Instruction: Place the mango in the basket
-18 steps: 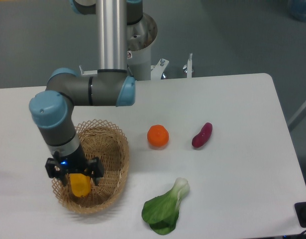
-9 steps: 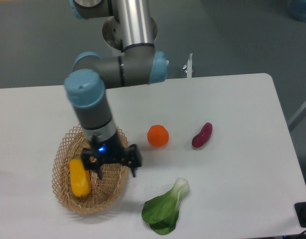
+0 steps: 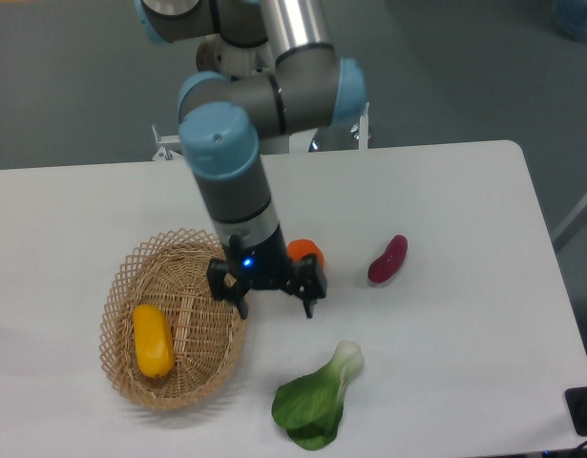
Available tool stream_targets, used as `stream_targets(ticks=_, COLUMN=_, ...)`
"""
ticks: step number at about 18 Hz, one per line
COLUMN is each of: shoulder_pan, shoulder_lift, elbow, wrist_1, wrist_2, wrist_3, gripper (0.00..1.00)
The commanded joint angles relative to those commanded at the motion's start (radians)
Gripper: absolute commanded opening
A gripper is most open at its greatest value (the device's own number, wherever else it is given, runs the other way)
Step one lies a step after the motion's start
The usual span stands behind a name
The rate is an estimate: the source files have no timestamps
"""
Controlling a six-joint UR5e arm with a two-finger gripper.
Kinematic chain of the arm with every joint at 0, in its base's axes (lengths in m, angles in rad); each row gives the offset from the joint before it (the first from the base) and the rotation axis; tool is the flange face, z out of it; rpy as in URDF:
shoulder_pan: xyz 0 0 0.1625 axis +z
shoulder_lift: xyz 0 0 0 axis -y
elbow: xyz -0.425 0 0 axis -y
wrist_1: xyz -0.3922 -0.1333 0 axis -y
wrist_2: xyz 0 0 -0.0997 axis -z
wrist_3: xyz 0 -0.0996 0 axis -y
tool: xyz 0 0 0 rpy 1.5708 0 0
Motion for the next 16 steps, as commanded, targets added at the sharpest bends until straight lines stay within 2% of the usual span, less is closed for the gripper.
stream_targets(ticks=3, shoulder_pan=0.037, shoulder_lift=0.038, elbow=0.002, wrist_1=-0.060, wrist_2=-0.029, wrist_3=0.014, gripper=1.00)
stream_targets(ticks=6, shoulder_pan=0.068, shoulder_lift=0.055, elbow=0.011, wrist_1=-0.063, wrist_2=-0.061, wrist_3=0.017, gripper=1.00)
stream_targets(ticks=10, shoulder_pan=0.086, shoulder_lift=0.066, elbow=0.018, wrist_1=-0.077, wrist_2=-0.084, wrist_3=0.127, gripper=1.00)
stream_targets(ticks=14, shoulder_pan=0.114, shoulder_lift=0.083, elbow=0.034, wrist_1=-0.164, wrist_2=-0.101, wrist_3=0.221, gripper=1.00)
stream_targets(ticks=16, shoulder_pan=0.120, shoulder_lift=0.083, elbow=0.041, wrist_1=-0.187, wrist_2=-0.101, wrist_3=0.255, gripper=1.00)
